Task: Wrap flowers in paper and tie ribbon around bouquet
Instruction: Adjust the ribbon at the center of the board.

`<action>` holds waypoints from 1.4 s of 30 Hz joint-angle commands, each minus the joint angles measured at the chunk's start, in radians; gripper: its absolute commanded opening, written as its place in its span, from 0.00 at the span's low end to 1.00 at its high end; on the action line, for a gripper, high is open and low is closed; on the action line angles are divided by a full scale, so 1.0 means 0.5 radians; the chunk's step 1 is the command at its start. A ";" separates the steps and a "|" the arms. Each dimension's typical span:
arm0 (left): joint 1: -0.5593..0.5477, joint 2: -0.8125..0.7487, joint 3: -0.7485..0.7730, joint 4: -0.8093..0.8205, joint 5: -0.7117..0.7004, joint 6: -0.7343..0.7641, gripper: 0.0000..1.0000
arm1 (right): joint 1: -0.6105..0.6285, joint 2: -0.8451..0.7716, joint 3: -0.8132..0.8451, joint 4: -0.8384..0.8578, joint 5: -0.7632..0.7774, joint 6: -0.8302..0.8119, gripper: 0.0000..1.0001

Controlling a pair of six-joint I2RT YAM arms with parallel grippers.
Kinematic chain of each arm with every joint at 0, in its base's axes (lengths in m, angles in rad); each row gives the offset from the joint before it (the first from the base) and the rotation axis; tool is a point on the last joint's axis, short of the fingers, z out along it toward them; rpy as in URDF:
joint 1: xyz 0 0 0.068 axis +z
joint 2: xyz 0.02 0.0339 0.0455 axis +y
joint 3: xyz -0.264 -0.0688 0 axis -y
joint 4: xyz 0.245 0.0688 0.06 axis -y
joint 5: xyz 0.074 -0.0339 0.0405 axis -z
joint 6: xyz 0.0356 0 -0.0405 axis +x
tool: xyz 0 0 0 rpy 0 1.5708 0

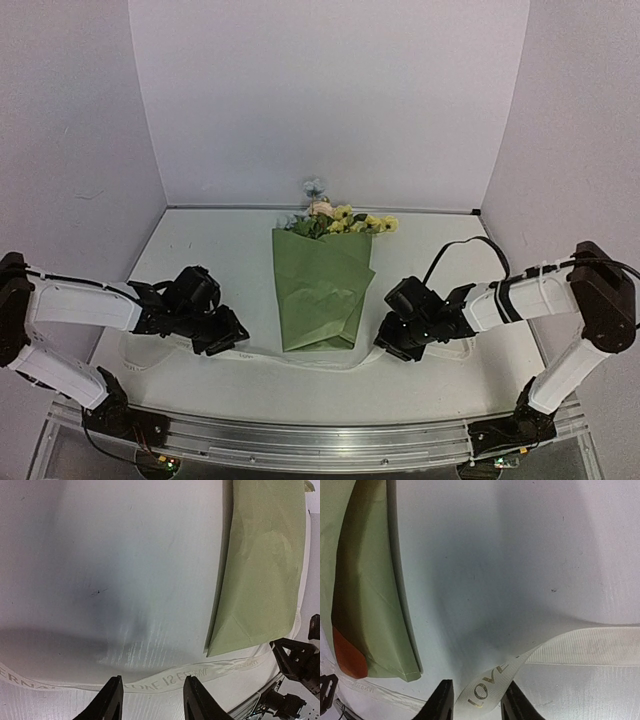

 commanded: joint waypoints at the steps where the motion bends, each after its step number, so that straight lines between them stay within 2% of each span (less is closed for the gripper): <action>1: -0.003 0.041 -0.046 0.159 0.072 -0.019 0.39 | 0.004 -0.006 -0.020 0.029 0.082 0.028 0.27; 5: -0.002 0.119 -0.049 0.203 0.100 -0.006 0.28 | 0.004 -0.018 -0.046 0.016 0.145 0.028 0.20; 7: -0.003 0.136 -0.032 0.202 0.114 0.017 0.26 | 0.004 -0.015 -0.042 0.009 0.160 0.024 0.18; 12: -0.003 -0.035 0.073 -0.042 0.044 0.129 0.41 | 0.003 0.002 -0.024 -0.009 0.176 0.016 0.16; 17: -0.003 -0.237 0.053 -0.303 0.006 0.175 0.39 | 0.004 0.001 -0.031 -0.012 0.185 0.023 0.15; 20: -0.003 -0.309 -0.004 -0.350 0.026 0.178 0.35 | 0.004 0.005 -0.033 -0.012 0.193 0.028 0.14; 31: -0.003 -0.050 -0.017 -0.162 0.126 0.209 0.13 | 0.003 0.037 0.011 -0.037 0.193 0.025 0.12; 42: 0.002 0.181 -0.073 0.011 0.042 0.172 0.11 | 0.005 0.014 0.022 -0.082 0.227 0.023 0.10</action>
